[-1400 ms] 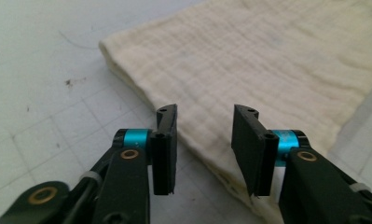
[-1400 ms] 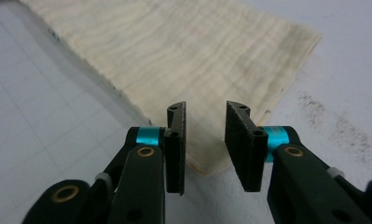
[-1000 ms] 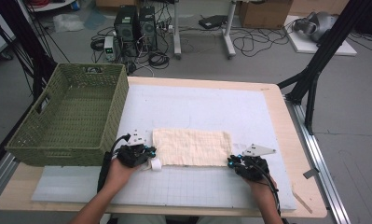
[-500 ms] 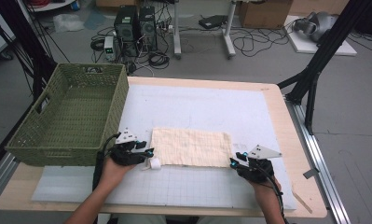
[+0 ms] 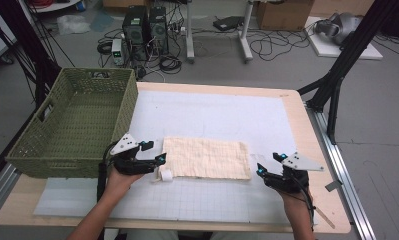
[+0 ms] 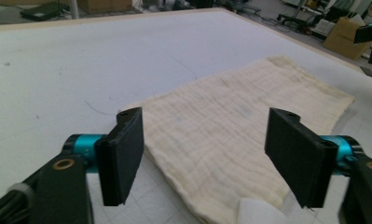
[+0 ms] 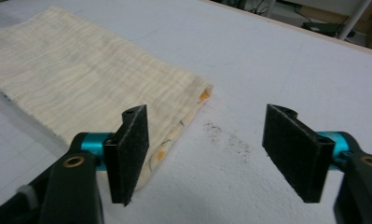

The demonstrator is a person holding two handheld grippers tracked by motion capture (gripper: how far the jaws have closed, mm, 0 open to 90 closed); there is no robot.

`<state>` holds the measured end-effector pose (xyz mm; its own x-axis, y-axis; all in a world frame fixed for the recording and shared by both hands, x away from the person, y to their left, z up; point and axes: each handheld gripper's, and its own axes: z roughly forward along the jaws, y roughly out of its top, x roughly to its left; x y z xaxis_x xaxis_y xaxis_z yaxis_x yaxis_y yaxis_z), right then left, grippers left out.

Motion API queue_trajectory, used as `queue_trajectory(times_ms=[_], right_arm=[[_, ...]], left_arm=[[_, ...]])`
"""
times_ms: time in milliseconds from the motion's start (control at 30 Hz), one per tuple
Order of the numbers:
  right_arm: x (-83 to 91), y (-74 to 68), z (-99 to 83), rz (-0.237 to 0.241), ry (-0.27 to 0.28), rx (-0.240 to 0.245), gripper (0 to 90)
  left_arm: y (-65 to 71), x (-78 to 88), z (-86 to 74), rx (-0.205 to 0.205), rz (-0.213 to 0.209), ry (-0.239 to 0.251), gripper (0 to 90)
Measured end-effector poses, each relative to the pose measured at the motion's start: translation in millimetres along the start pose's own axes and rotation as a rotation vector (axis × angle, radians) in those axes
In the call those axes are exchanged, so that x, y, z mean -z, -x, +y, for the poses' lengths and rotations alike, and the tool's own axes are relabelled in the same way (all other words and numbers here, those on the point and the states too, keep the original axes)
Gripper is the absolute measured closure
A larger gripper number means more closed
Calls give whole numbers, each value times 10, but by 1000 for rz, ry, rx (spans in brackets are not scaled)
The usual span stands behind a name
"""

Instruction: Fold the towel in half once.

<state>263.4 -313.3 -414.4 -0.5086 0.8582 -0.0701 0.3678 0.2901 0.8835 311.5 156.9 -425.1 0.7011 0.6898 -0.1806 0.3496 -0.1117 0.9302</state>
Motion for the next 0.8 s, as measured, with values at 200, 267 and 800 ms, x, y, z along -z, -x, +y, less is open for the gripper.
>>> queue_trajectory(times_ms=[200, 267, 800], right_arm=[[-13, 34, -11, -18, 11, -27, 156], [-25, 38, -2, -15, 12, -28, 136], [1, 66, -30, -32, 2, -27, 121]], left_arm=[[59, 30, 19, -15, -15, 14, 187], [67, 48, 20, -27, -12, 11, 189], [37, 26, 33, -21, 6, 4, 201]])
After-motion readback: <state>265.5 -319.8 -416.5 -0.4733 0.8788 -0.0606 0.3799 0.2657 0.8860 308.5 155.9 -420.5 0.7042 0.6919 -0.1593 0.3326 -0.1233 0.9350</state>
